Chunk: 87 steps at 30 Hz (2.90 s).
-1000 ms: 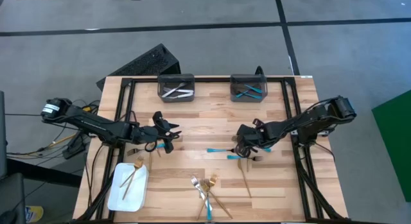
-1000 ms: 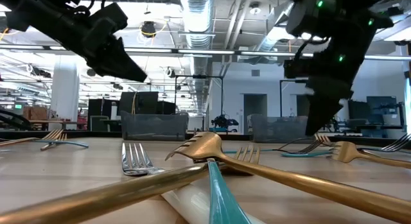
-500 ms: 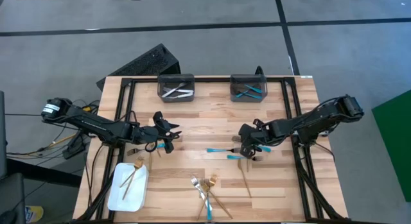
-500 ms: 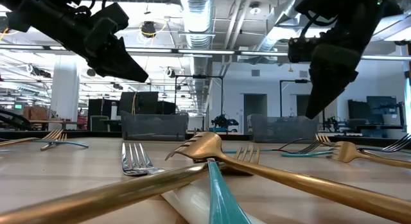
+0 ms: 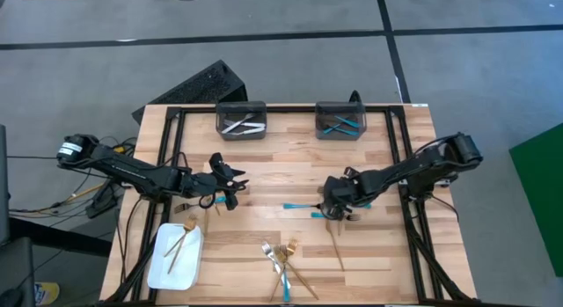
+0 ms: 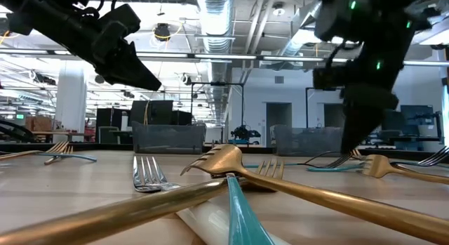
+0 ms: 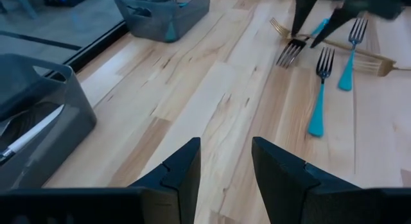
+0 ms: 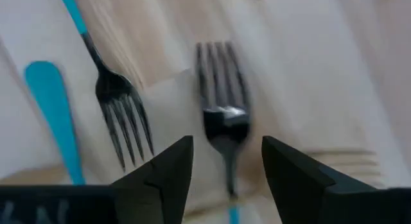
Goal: Sort silverware by color (type)
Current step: Put the blue fork into the right black bin, then put the gold fork into the white bin
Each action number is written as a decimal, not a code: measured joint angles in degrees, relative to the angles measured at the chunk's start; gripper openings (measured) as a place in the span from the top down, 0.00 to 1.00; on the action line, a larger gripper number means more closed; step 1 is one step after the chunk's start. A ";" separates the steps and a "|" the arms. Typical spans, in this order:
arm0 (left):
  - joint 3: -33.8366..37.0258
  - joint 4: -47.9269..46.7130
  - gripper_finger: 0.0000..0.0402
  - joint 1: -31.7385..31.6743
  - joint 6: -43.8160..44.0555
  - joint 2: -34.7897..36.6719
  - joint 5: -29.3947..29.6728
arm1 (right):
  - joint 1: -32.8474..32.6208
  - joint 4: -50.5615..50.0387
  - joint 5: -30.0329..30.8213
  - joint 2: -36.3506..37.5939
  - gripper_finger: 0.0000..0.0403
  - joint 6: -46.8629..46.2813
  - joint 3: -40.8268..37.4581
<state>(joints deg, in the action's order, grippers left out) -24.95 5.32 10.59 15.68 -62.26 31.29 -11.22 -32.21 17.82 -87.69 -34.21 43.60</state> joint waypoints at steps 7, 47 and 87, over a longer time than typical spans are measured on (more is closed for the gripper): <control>0.00 -0.55 0.68 0.00 -0.02 -0.11 0.13 | 0.10 1.34 -1.43 -6.92 0.54 0.63 0.49; 0.00 -1.05 0.68 -4.46 -1.90 -0.13 4.11 | 48.88 31.78 -7.48 7.01 0.88 61.32 0.02; 0.00 -1.88 0.68 -8.70 4.17 -4.63 5.58 | -7.22 -29.05 -7.05 12.15 0.69 -62.41 0.04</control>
<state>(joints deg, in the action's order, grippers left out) -24.95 3.44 1.89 19.85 -66.89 36.87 -18.45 -61.25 10.78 -75.54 -96.61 43.64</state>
